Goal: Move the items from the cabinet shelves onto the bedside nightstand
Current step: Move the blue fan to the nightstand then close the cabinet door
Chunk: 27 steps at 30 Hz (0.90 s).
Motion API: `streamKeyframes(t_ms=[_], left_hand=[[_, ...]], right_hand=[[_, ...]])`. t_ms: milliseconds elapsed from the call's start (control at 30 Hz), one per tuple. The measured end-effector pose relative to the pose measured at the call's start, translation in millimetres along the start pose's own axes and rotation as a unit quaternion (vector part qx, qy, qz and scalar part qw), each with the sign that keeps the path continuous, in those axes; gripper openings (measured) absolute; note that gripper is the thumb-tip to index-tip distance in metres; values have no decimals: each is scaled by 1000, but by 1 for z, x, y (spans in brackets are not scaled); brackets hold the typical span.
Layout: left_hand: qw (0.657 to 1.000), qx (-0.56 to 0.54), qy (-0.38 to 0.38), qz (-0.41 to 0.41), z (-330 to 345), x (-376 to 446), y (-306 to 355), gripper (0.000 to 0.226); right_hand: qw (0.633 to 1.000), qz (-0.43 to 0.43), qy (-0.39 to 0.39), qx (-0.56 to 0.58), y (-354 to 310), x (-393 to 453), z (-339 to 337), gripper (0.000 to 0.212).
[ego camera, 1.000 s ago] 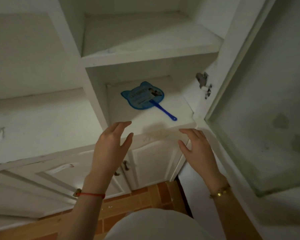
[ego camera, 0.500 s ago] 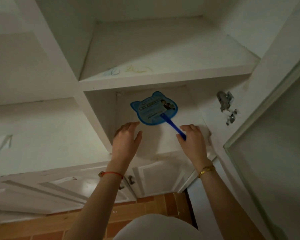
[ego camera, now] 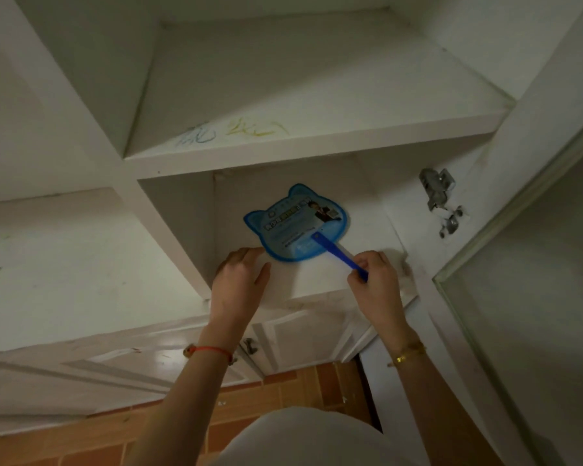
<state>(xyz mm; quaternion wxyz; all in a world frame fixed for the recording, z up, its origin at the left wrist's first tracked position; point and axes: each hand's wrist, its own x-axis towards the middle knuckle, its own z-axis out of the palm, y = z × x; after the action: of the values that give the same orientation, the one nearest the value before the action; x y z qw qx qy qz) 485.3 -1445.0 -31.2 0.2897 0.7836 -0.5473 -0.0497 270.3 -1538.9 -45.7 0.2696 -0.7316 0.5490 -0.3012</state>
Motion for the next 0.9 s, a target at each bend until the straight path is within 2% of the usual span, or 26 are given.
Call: streamKeyframes(t_ms=[200, 367, 467, 533, 633, 700, 800, 900], left_hand=[[1000, -24, 4, -19, 4, -45, 5, 30], [992, -99, 29, -73, 0, -68, 17, 31], [981, -167, 28, -98, -2, -75, 24, 20], [958, -254, 23, -129, -1, -81, 29, 19], [886, -421, 26, -191, -2, -90, 35, 32], [848, -481, 37, -219, -2, -96, 36, 33], [818, -522, 54, -234, -4, -105, 37, 28], [806, -539, 72, -232, -8, -117, 35, 23]], right_hand=[[996, 26, 5, 87, 11, -54, -15, 21], [990, 27, 6, 135, 12, -88, -28, 24], [988, 12, 5, 153, 12, -101, -31, 24], [988, 1, 3, 158, 13, -106, -33, 24], [989, -16, 2, 147, 15, -113, -35, 24], [990, -26, -4, 140, 17, -117, -36, 24], [990, -35, -10, 134, 21, -123, -35, 24], [989, -48, -23, 137, 22, -128, -34, 25]])
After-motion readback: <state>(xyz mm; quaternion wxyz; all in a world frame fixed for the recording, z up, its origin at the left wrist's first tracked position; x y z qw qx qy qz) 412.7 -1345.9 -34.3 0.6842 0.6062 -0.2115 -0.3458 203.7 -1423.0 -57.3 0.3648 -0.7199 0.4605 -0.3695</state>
